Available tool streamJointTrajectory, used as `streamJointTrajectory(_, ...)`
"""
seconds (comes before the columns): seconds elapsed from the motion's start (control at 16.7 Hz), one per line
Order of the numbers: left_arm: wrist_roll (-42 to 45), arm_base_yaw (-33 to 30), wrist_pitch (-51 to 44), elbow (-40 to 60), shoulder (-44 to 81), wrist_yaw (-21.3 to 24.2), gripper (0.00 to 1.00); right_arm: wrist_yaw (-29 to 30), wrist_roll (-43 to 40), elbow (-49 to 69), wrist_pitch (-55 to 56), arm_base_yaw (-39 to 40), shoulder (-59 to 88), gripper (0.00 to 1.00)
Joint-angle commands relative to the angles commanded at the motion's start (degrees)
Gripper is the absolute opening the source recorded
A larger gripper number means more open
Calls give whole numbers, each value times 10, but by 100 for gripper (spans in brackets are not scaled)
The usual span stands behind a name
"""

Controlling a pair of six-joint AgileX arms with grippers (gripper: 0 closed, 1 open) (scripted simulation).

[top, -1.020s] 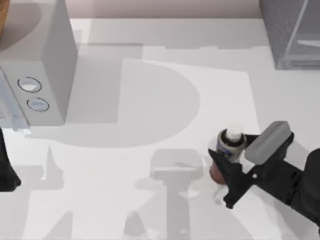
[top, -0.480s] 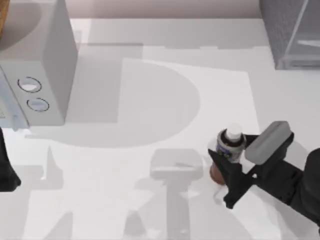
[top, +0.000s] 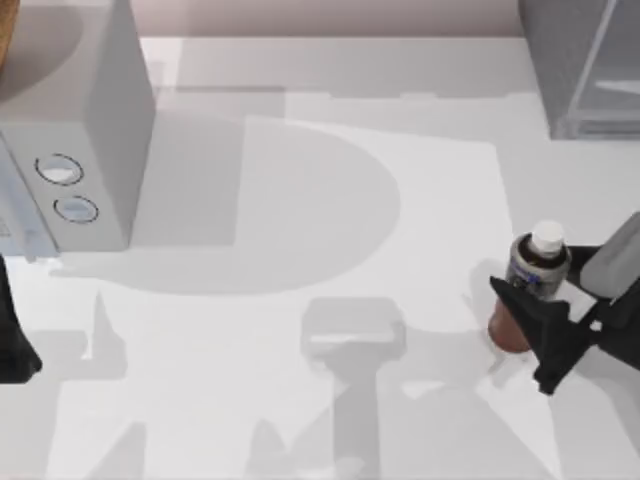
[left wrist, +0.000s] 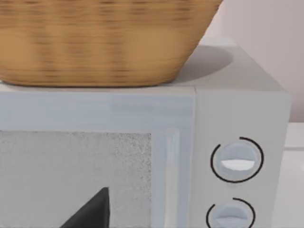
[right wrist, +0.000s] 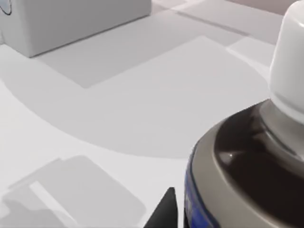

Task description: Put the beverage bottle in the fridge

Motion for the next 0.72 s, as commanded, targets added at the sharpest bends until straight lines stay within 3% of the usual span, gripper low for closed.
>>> streamJointTrajectory(0.3, 0, 0, 0, 0, 0, 0, 100, -104, -29, -7, -107, -108, -115, 1)
streamJointTrajectory(0.72, 0, 0, 0, 0, 0, 0, 100, -106, -27, -8, -115, -111, -122, 1)
